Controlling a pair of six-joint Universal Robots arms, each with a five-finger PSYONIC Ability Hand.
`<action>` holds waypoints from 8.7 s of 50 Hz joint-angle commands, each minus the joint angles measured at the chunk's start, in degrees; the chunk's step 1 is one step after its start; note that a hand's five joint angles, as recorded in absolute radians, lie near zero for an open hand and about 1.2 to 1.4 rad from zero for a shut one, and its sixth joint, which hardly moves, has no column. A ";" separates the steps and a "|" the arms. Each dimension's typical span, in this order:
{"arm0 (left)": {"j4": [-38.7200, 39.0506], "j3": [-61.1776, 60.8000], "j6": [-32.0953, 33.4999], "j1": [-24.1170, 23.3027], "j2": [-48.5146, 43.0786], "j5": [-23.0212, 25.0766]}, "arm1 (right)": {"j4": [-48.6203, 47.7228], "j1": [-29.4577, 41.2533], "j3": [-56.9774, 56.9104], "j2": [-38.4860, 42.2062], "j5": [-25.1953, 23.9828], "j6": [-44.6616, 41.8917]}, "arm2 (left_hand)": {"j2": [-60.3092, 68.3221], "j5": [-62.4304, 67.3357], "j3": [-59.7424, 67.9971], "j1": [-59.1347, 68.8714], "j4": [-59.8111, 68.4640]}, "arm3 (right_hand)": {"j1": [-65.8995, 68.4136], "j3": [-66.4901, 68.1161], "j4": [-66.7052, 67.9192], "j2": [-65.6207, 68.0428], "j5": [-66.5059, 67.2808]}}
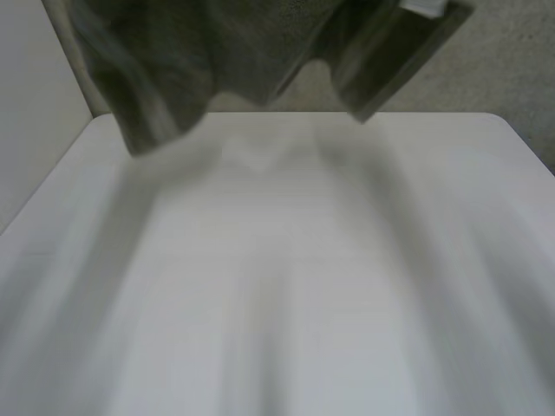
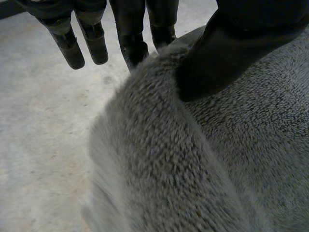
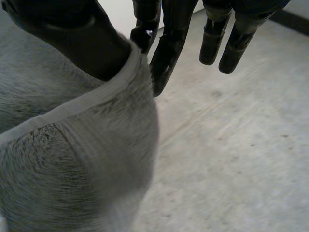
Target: Fold the towel.
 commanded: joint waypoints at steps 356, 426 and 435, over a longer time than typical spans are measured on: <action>1.04 -41.95 9.02 12.64 -8.50 11.23 | 25.15 -31.74 25.08 4.50 -12.75 -29.01 | -65.64 -64.52 -3.29 -62.12 -3.76 | 5.20 -2.99 -4.35 4.14 2.81; 4.38 -38.96 -6.98 -6.79 -16.15 8.95 | -2.09 -2.17 56.08 9.94 -4.05 -16.16 | -63.62 -62.51 -3.29 -60.10 -3.76 | -60.68 -2.99 -4.35 -61.74 -63.07; 5.52 -38.88 -2.58 -6.17 -18.52 3.58 | -3.76 -2.08 56.35 10.64 -3.96 -16.16 | -57.23 -56.11 -3.29 -53.71 -3.76 | -59.84 -2.99 -4.35 -60.90 -62.23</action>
